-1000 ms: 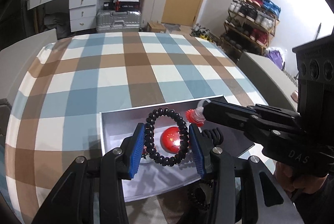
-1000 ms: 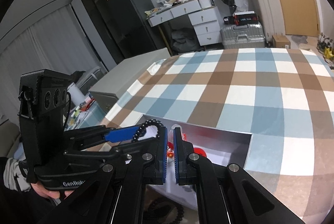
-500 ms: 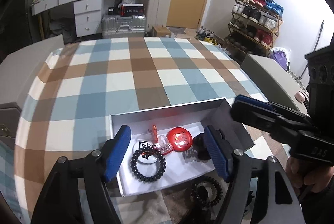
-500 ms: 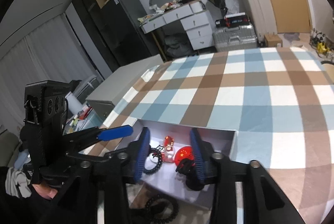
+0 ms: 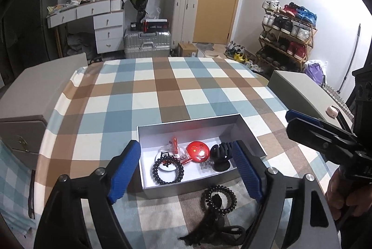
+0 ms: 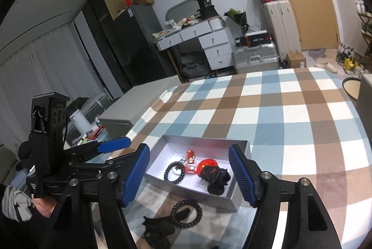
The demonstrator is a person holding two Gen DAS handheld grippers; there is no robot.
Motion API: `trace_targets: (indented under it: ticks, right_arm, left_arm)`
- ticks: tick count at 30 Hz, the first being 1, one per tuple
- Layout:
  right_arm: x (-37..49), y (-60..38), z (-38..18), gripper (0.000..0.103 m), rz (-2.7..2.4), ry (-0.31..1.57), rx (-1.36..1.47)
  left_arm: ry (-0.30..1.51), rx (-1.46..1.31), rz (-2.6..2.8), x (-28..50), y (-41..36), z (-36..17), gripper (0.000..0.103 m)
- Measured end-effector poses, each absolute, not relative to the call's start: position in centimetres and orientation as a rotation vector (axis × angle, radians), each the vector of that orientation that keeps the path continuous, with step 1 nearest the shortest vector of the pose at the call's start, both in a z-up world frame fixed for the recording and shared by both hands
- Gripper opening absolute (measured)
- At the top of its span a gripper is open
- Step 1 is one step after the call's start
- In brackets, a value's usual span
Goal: Organize jewelry
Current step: 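Grasp the black coiled hair tie with the right gripper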
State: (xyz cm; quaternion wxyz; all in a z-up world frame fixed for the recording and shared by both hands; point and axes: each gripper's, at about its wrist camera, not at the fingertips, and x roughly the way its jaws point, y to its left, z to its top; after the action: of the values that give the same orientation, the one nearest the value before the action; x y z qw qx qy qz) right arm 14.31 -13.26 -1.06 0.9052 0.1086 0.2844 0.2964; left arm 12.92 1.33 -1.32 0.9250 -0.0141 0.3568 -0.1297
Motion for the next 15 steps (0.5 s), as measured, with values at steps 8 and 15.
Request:
trace_targets:
  ticks: [8,15]
  right_arm:
    - [11.6,-13.8,-0.2,0.085,0.608,0.555,0.214]
    - [9.7,-14.2,-0.5,0.095,0.602,0.553,0.214]
  left_arm:
    - [0.685,-0.043,-0.259,10.8,1.4,-0.7,0.085]
    - [0.631,-0.033,-0.169,8.6,2.0,-1.0,0.097]
